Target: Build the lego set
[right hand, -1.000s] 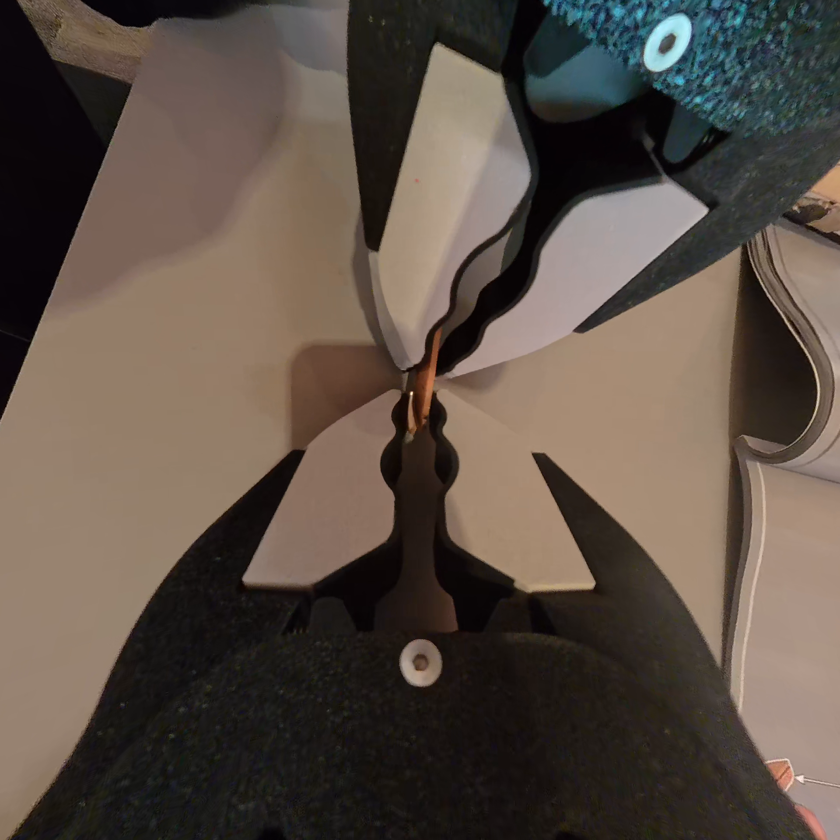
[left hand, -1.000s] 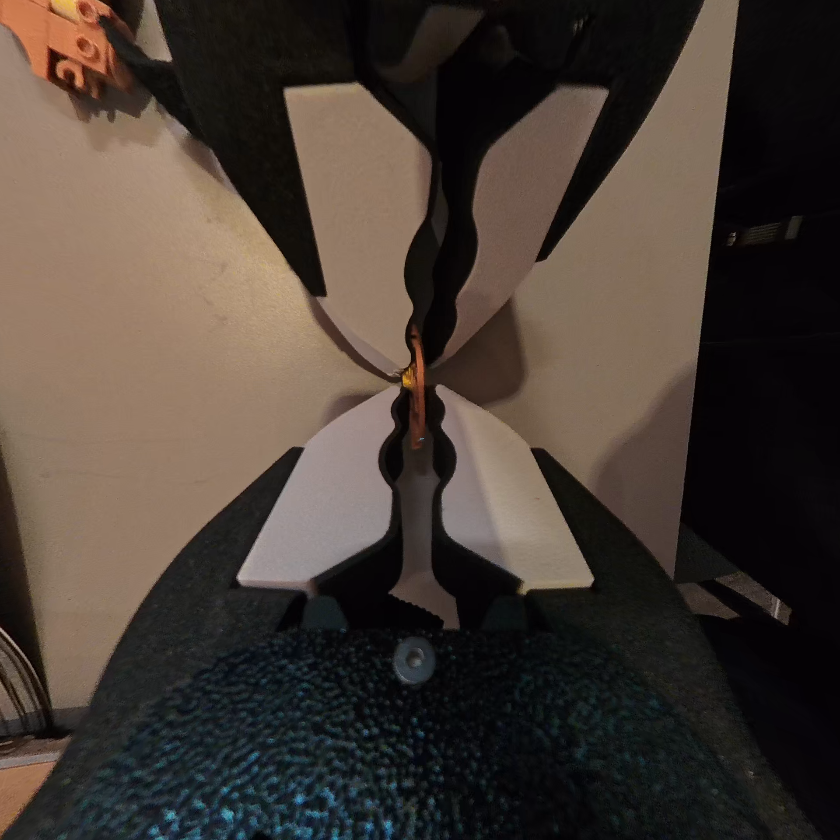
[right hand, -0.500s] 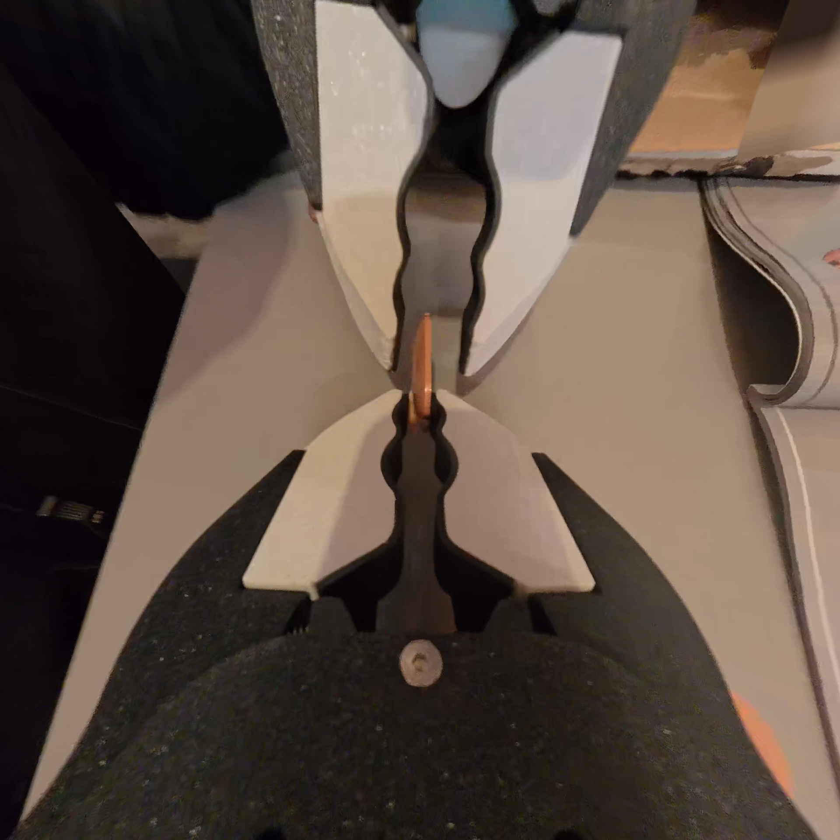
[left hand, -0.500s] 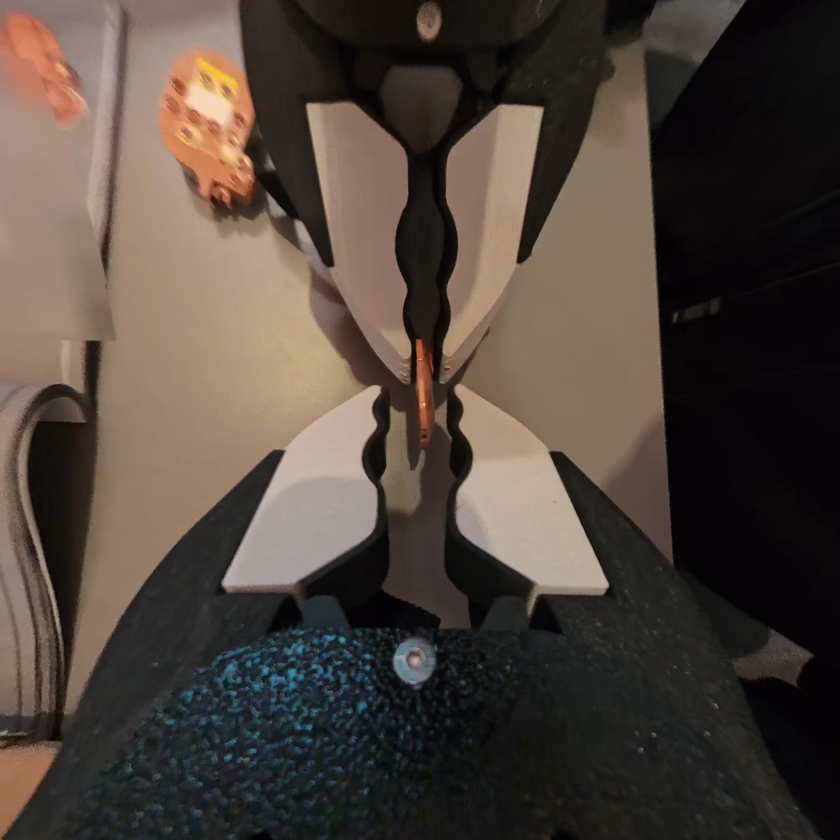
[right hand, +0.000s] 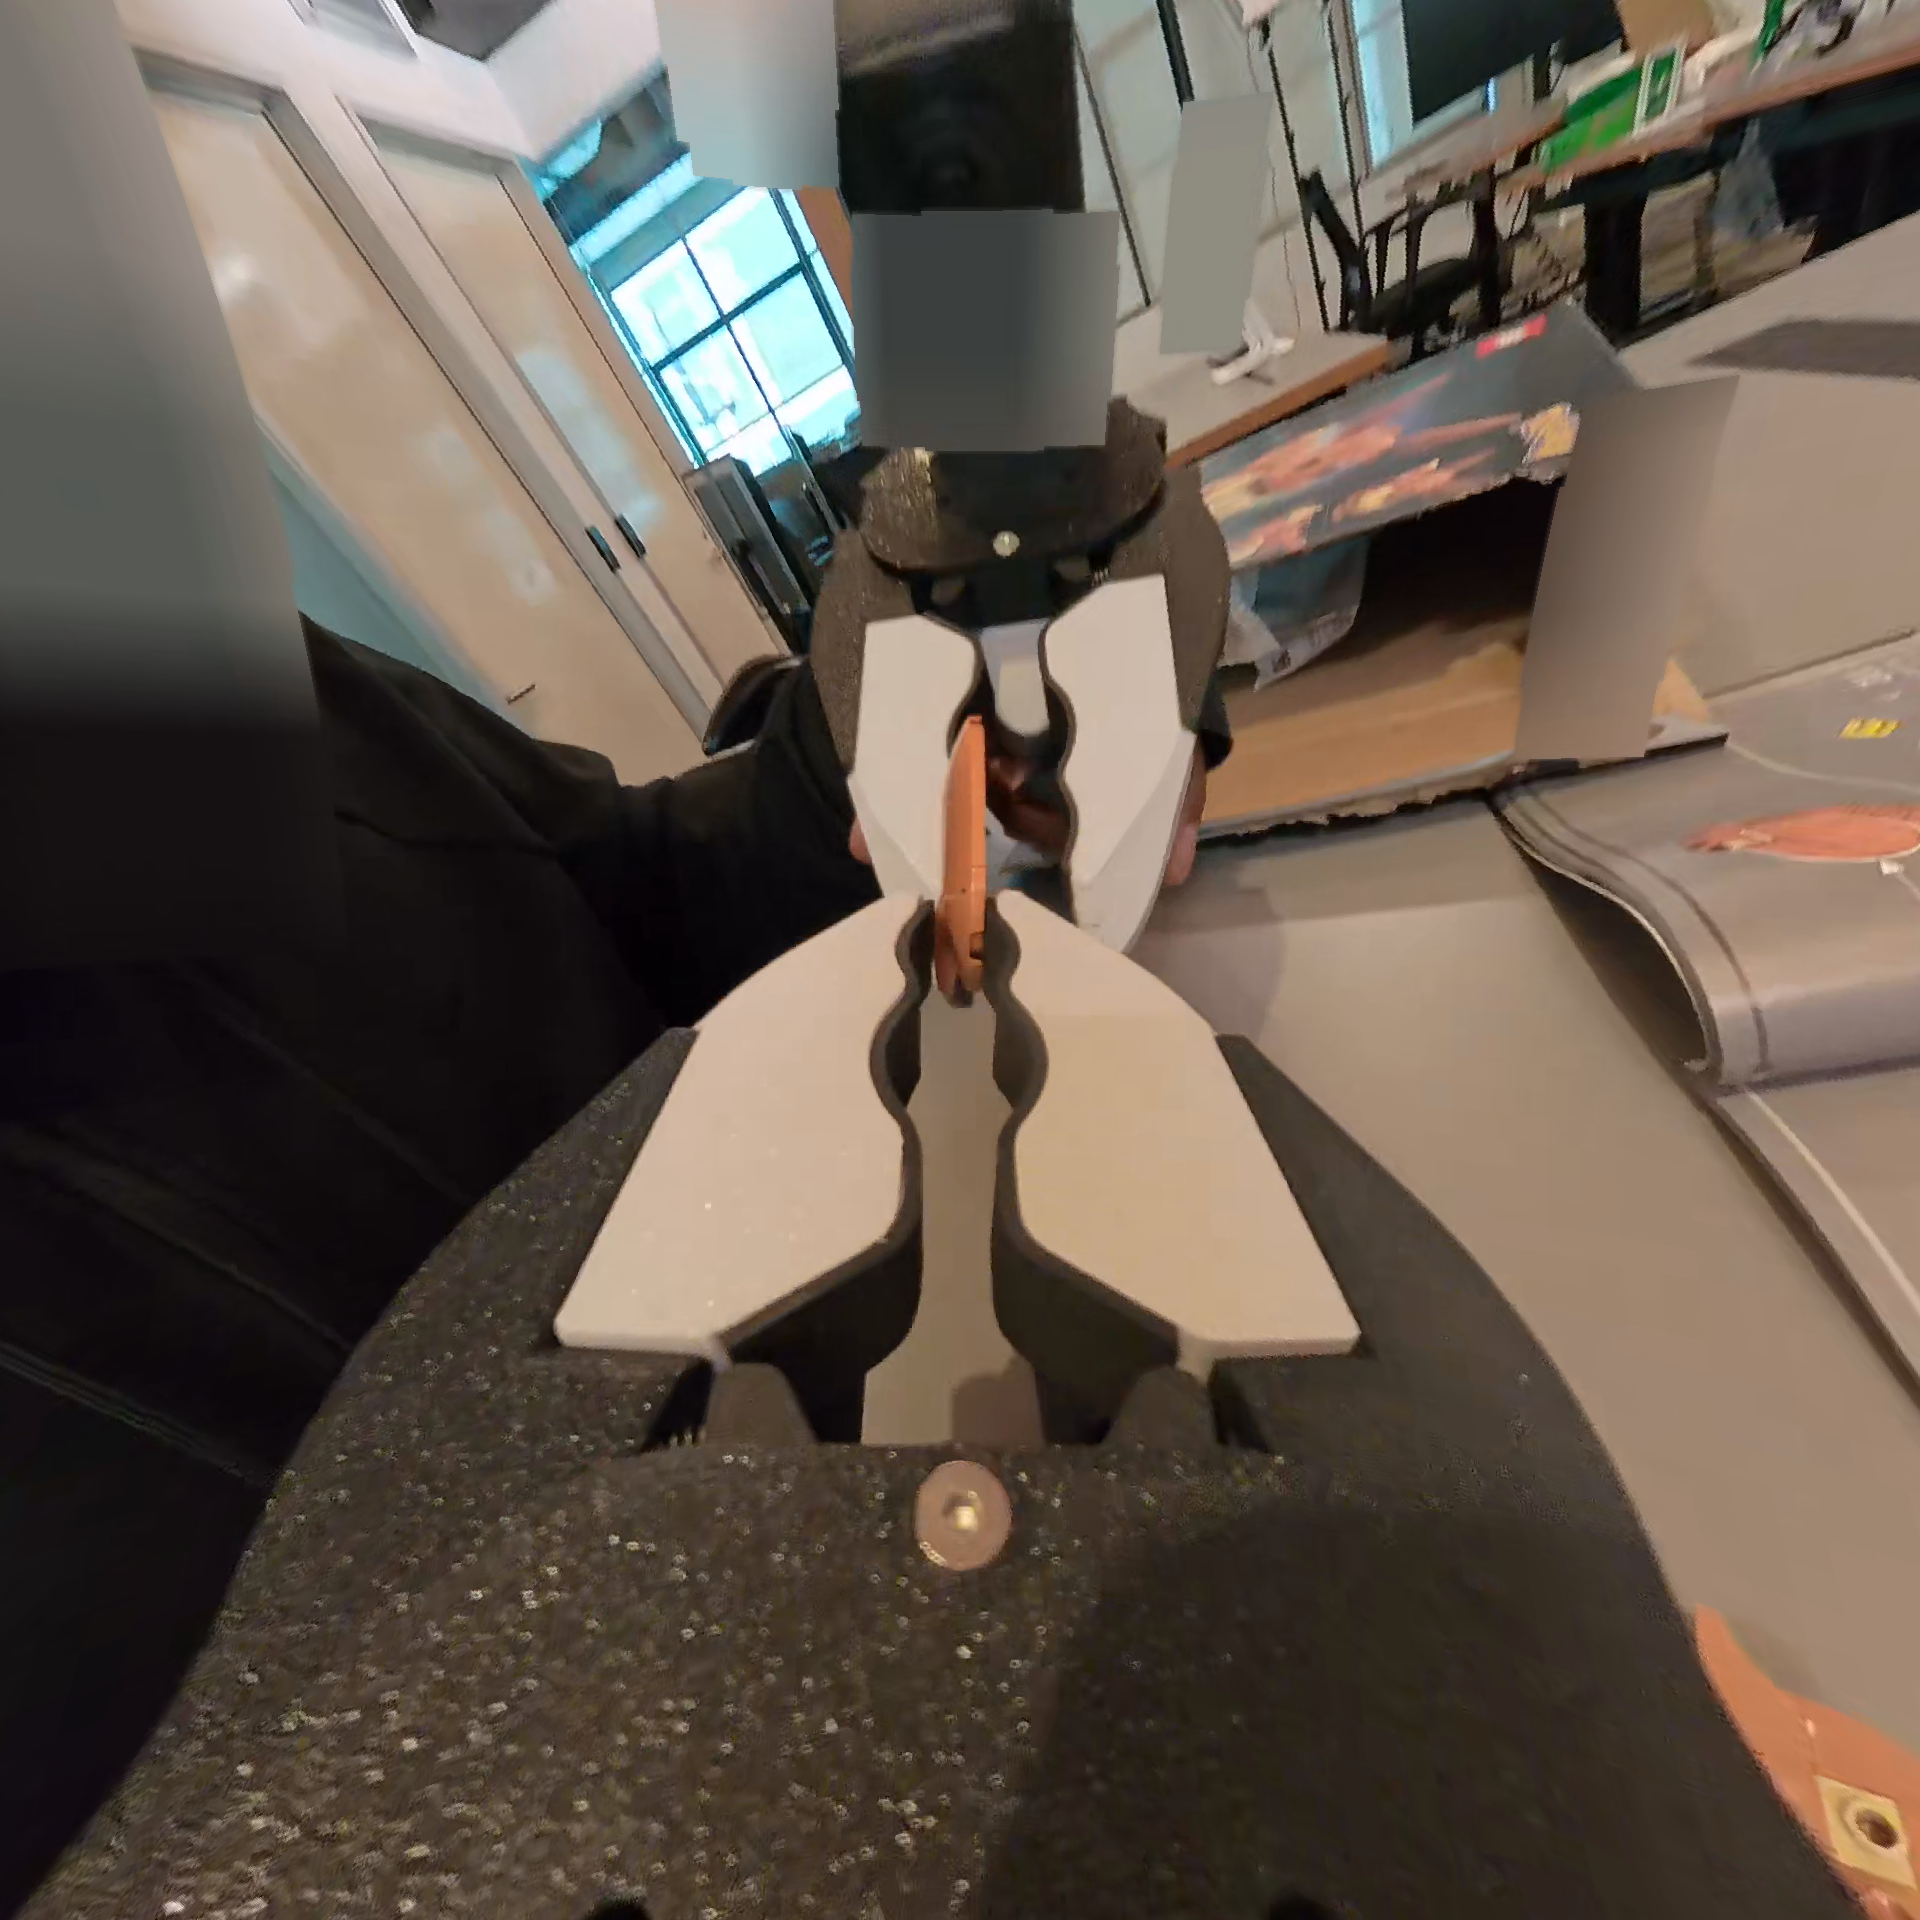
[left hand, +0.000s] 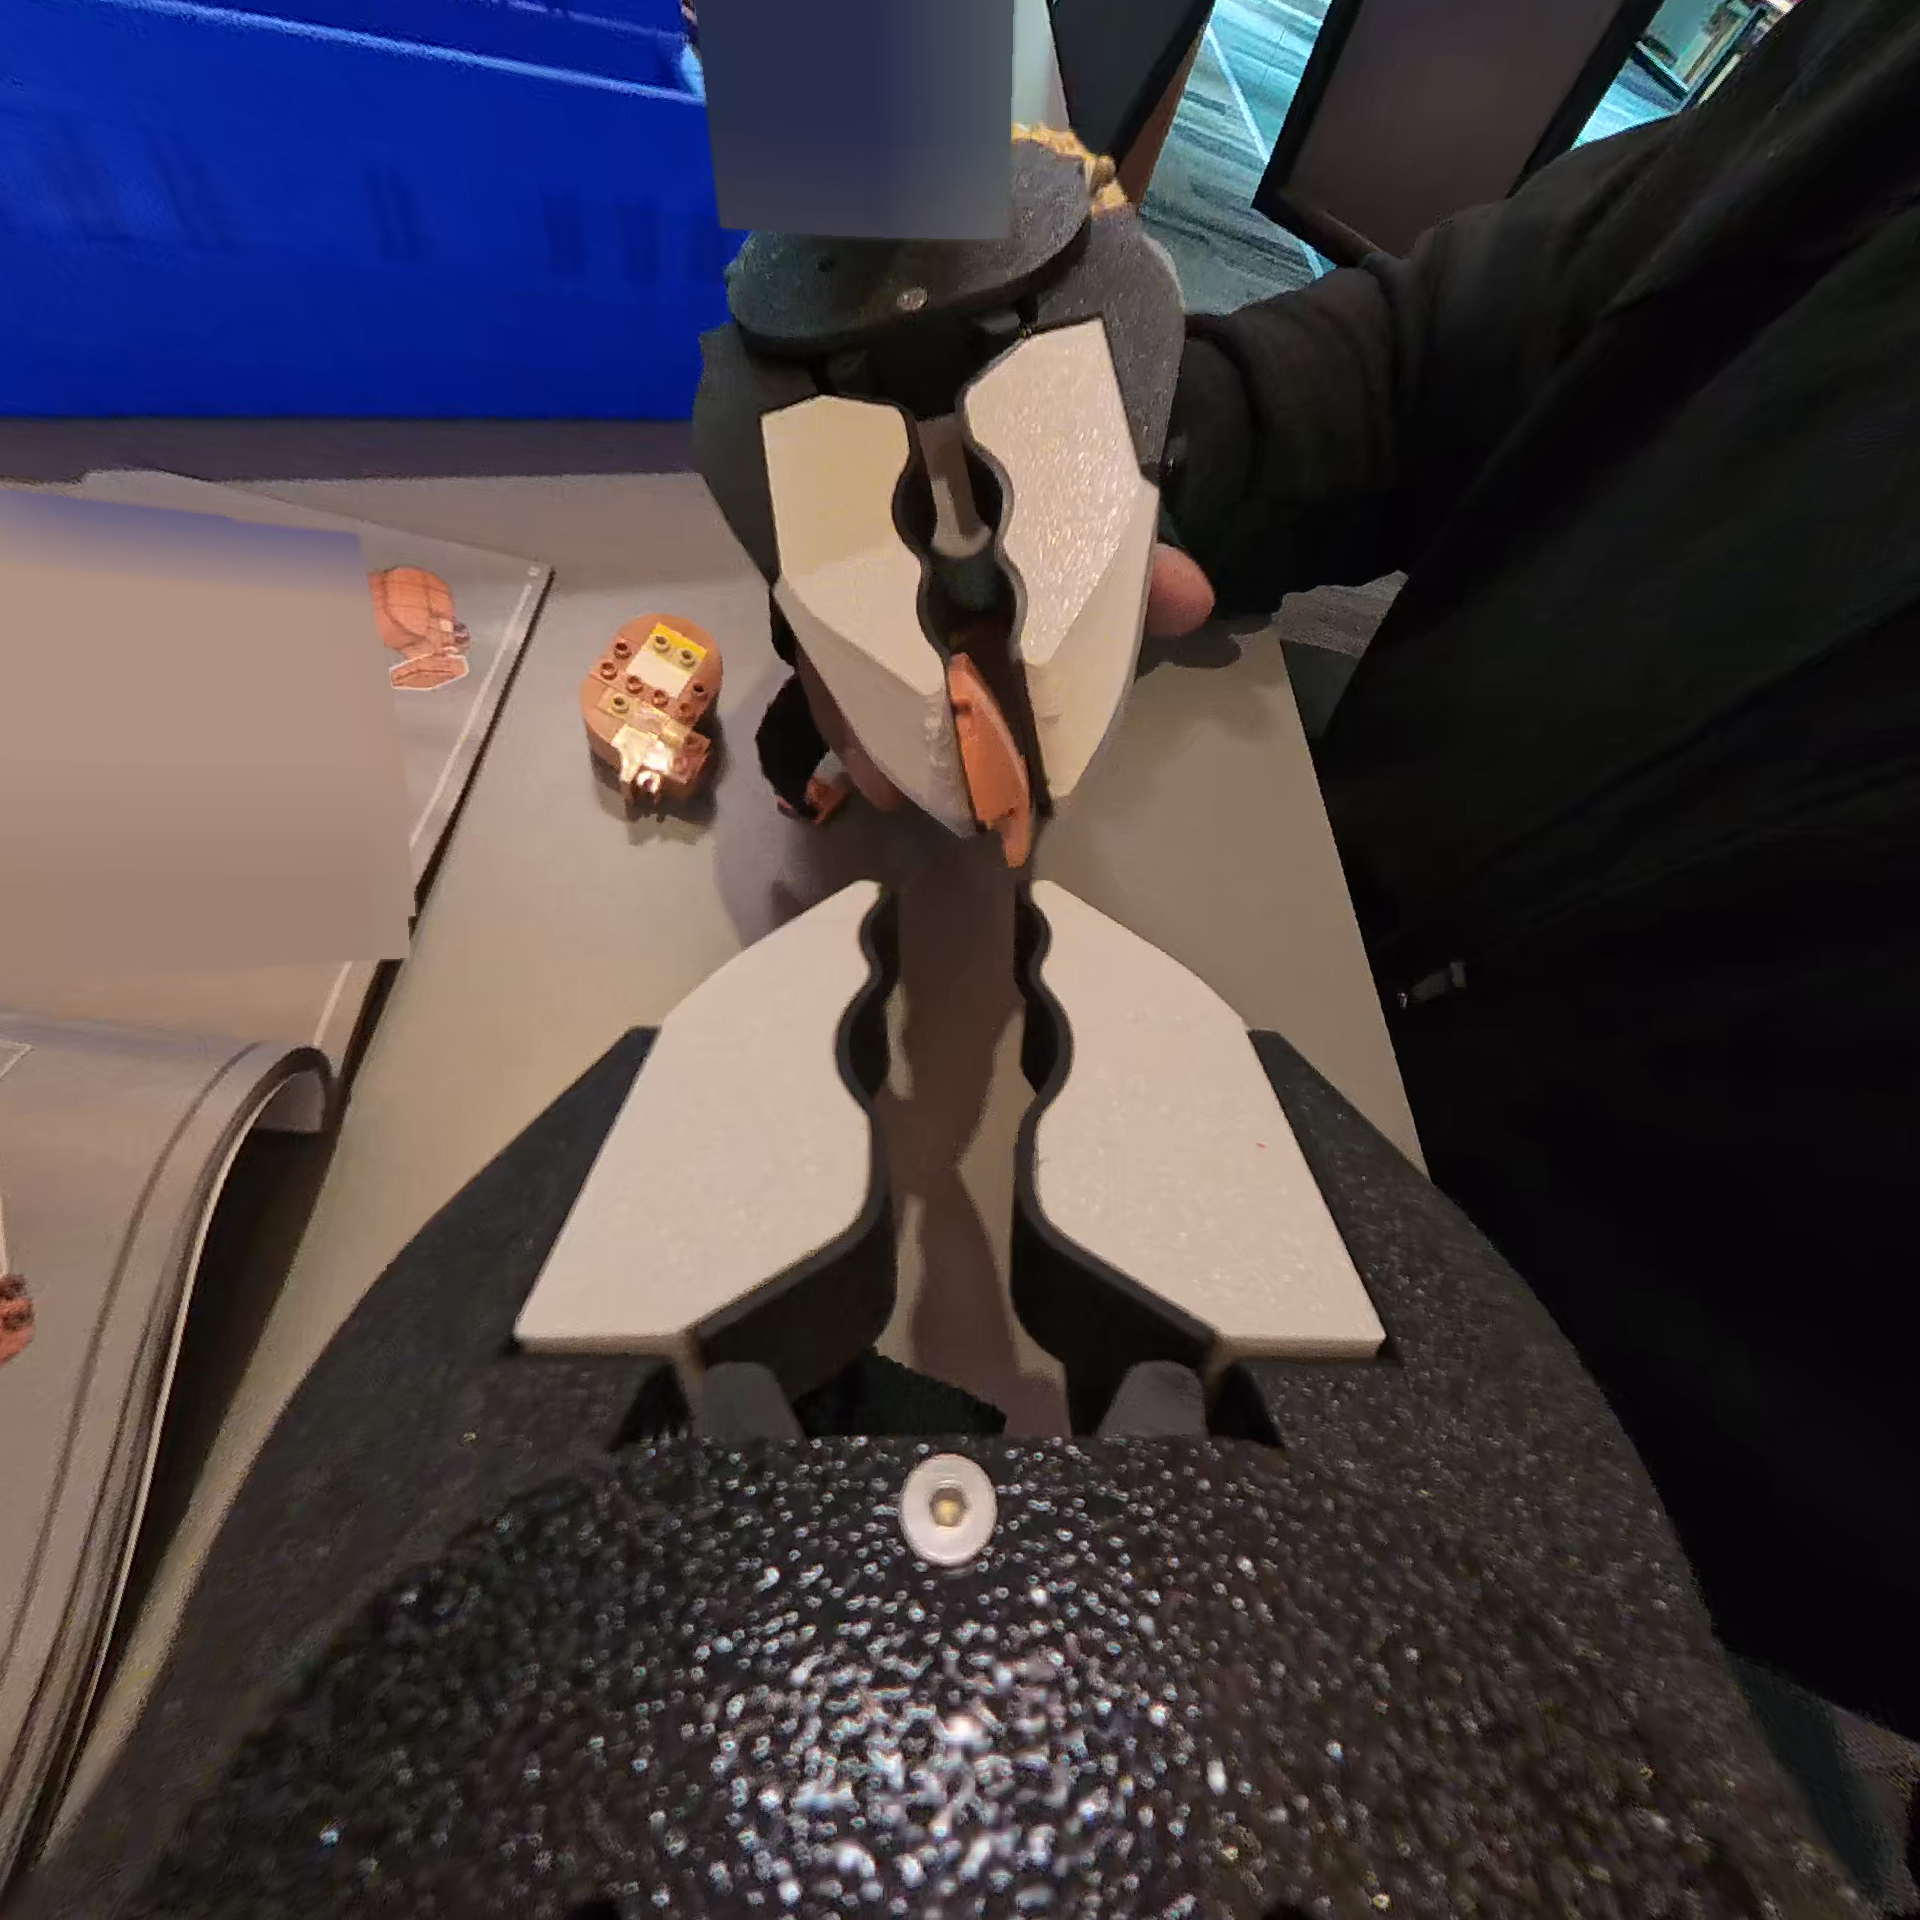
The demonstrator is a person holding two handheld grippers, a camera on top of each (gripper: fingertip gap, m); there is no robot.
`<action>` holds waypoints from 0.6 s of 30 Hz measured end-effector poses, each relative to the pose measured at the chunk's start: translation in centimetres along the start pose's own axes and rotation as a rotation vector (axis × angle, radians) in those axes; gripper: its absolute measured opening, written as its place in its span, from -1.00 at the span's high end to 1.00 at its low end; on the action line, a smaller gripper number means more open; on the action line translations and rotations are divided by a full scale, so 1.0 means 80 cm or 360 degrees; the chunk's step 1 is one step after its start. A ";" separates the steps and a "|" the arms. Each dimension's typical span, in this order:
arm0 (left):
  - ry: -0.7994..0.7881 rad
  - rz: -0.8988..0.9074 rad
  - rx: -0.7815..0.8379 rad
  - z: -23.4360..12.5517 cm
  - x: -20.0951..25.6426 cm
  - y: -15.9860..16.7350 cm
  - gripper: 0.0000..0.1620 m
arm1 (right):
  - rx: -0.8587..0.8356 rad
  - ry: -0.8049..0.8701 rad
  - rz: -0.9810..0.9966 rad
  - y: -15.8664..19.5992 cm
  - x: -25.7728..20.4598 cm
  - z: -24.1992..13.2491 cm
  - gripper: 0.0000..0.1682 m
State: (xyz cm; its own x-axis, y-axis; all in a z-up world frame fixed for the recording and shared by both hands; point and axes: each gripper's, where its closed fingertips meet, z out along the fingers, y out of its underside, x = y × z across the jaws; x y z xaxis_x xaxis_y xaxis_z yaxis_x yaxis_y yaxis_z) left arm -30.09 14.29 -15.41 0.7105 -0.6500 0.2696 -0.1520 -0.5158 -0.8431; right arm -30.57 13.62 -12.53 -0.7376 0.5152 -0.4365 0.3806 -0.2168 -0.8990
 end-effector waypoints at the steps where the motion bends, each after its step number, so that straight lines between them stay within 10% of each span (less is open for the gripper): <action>1: 0.0005 0.0016 0.0032 0.000 0.001 -0.004 0.79 | 0.0023 0.0000 -0.0004 -0.003 -0.001 -0.001 0.90; 18: 0.0119 0.0007 0.0318 -0.017 0.011 -0.034 0.79 | 0.0049 0.0003 0.0037 -0.004 -0.005 0.000 0.90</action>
State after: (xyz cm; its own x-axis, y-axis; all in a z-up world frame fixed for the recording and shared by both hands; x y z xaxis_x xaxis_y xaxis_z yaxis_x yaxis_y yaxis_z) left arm -29.99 14.36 -12.28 0.6560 -0.6955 0.2933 -0.0106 -0.3970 -0.9178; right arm -30.42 13.49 -12.06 -0.7276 0.5115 -0.4571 0.3801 -0.2540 -0.8894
